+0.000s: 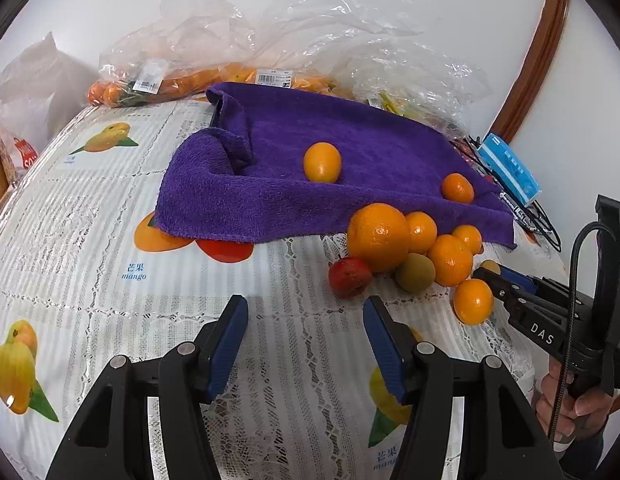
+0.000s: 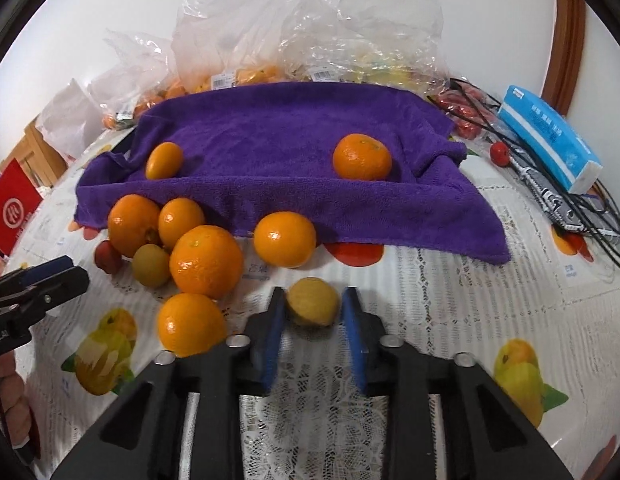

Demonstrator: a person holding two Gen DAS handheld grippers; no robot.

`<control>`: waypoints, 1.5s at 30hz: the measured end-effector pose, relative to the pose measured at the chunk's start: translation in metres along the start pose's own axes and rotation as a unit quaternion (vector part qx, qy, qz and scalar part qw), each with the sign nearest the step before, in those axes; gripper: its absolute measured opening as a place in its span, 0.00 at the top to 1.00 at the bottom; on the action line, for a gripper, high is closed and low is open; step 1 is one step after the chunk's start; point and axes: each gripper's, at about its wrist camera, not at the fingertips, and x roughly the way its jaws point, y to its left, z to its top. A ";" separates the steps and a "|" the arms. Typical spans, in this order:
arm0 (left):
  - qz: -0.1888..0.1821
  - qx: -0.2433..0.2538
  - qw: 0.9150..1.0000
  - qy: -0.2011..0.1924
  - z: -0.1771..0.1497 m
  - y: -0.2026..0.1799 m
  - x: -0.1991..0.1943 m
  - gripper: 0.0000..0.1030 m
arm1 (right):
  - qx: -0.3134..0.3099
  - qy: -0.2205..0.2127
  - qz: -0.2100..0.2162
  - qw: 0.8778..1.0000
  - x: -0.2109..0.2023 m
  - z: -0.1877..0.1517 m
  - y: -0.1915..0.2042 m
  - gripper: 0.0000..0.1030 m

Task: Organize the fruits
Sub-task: 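Grasp the small yellow-green citrus with right tool while left tool moves toward the red fruit, then close left tool on the small red fruit while right tool holds the yellow citrus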

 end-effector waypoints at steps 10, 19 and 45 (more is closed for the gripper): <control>0.006 0.040 0.999 0.014 0.007 -0.020 0.009 0.44 | -0.026 -0.031 0.001 0.999 -0.018 -0.003 -0.013 0.74; 0.030 0.056 0.998 0.012 0.013 -0.039 0.026 0.49 | 0.014 -0.019 0.042 0.999 -0.017 -0.007 -0.039 0.74; -0.006 0.042 0.999 0.009 0.011 -0.036 0.027 0.77 | 0.037 -0.020 0.055 0.998 -0.015 -0.009 -0.046 0.74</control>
